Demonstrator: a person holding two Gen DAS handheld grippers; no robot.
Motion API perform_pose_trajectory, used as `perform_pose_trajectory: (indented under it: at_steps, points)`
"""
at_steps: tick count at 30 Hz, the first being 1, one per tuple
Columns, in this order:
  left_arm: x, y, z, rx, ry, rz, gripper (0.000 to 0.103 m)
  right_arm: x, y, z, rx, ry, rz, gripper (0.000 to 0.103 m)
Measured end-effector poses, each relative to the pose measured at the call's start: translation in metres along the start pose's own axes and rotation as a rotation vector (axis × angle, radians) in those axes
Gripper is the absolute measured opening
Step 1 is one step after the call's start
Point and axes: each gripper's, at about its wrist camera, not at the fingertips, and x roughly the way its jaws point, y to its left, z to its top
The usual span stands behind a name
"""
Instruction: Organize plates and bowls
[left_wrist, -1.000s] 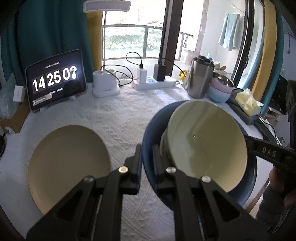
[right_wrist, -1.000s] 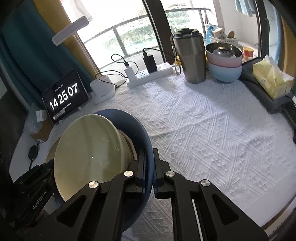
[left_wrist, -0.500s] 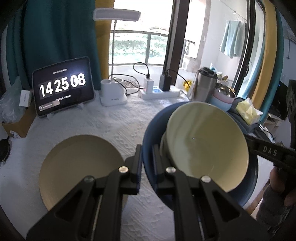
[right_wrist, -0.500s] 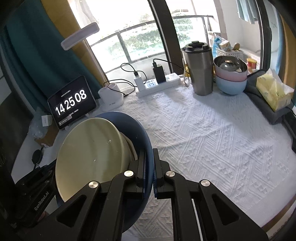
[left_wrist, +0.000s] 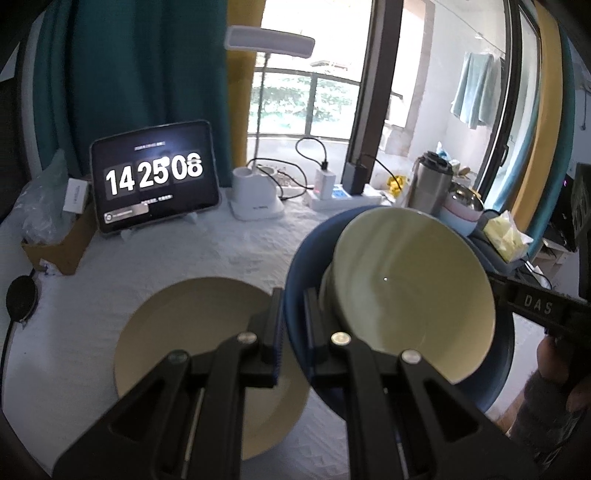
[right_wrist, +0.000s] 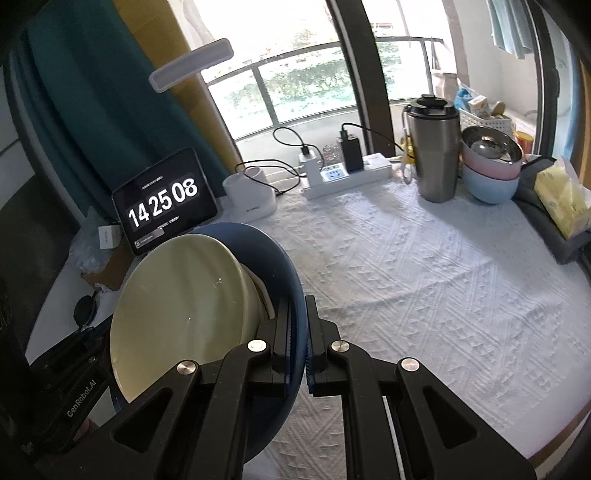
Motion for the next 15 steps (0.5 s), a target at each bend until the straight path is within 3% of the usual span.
perform_pose_trajectory:
  at_steps: [15]
  points:
    - [-0.007,0.045,-0.003,-0.056,-0.004,0.021,0.007,0.020,0.044,0.000,-0.051,0.028,0.008,0.009]
